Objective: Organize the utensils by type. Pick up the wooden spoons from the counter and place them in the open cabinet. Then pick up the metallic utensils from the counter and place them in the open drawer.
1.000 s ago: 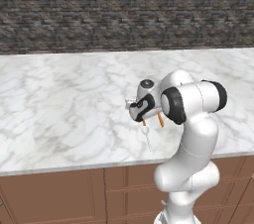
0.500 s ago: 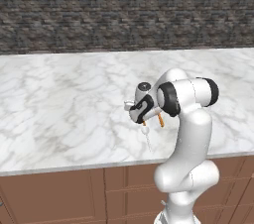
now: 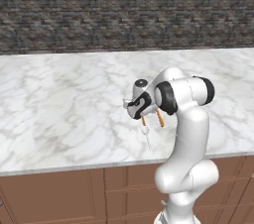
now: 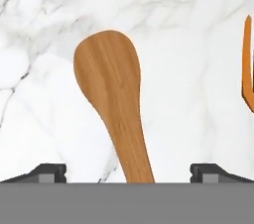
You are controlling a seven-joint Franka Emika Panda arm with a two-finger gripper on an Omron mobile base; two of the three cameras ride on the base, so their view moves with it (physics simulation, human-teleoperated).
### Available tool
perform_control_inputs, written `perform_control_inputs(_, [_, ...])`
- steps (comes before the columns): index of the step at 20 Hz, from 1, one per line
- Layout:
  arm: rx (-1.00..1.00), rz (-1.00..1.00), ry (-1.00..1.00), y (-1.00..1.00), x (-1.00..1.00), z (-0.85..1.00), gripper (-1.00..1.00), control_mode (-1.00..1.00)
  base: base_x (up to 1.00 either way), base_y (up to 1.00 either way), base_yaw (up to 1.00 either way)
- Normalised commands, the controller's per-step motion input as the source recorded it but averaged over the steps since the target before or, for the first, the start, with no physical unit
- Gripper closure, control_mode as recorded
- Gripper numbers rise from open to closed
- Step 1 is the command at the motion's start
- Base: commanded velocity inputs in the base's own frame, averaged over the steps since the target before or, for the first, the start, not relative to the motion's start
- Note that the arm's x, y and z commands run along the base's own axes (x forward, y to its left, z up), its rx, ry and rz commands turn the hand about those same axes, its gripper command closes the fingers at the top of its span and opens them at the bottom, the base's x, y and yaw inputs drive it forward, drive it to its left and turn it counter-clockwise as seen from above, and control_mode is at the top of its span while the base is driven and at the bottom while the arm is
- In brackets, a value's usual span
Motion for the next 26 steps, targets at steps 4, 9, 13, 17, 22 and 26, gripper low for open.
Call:
perform_control_inputs(4, [0.00,0.00,0.00,-0.02,0.16,-0.45,1.00,-1.00,0.00,0.00,0.00])
perform_control_inputs(9, [0.00,0.00,0.00,0.00,0.06,-0.50,1.00,-1.00,0.00,0.00,0.00])
perform_control_inputs(13, [0.00,0.00,-0.01,0.00,0.00,-0.43,1.00,-1.00,0.00,0.00,0.00])
perform_control_inputs(17, [0.00,0.00,-0.12,0.00,-0.13,-0.31,1.00,-1.00,0.00,0.00,0.00])
perform_control_inputs(22, [0.01,0.00,-0.25,0.00,-0.22,-0.15,1.00,-1.00,0.00,0.00,0.00])
perform_control_inputs(26, [0.01,0.03,-0.28,0.08,-0.23,0.00,1.00,-1.00,0.00,0.00,0.00])
